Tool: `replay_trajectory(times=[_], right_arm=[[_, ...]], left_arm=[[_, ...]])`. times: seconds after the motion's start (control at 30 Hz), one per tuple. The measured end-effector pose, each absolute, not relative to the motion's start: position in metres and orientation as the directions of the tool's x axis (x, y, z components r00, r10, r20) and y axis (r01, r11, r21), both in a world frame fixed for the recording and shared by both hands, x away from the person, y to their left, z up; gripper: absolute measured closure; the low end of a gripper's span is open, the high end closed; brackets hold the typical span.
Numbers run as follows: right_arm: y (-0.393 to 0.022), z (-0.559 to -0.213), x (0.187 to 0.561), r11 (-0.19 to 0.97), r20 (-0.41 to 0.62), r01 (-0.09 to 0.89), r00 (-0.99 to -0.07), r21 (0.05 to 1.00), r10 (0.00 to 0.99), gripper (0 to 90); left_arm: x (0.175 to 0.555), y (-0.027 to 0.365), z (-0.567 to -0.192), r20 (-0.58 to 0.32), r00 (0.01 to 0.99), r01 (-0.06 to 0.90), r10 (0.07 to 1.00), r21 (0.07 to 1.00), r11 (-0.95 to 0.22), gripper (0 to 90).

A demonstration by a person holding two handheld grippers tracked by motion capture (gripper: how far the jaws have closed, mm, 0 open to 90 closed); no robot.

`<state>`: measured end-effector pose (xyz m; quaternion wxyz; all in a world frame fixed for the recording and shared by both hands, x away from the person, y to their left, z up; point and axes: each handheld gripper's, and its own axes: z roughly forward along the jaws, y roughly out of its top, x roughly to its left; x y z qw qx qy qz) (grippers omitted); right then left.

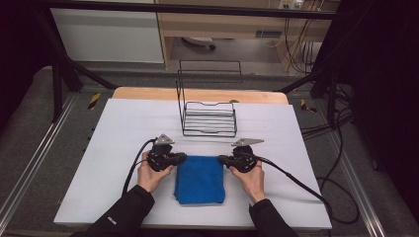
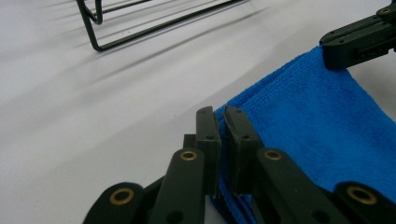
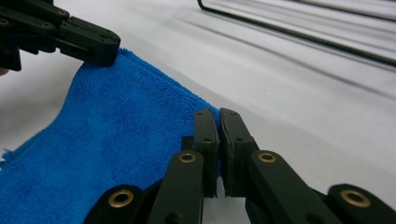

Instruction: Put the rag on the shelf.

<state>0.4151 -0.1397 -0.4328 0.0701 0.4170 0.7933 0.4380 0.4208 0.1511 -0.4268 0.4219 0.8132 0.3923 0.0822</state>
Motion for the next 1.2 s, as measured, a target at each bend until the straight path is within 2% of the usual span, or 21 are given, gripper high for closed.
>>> replay_trajectory(times=[0.43, 1.2], right_arm=[[-0.147, -0.413, 0.407, 0.223, 0.251, 0.529, -0.679, 0.818, 0.689, 86.9], [-0.153, -0.382, 0.393, 0.163, 0.182, 0.391, -0.706, 0.906, 0.685, 87.0]], left_arm=[[0.407, 0.154, -0.409, -0.178, 0.686, 0.511, 0.706, 0.809, -0.292, 84.7], [0.389, 0.156, -0.379, -0.149, 0.688, 0.406, 0.710, 0.890, -0.207, 84.8]])
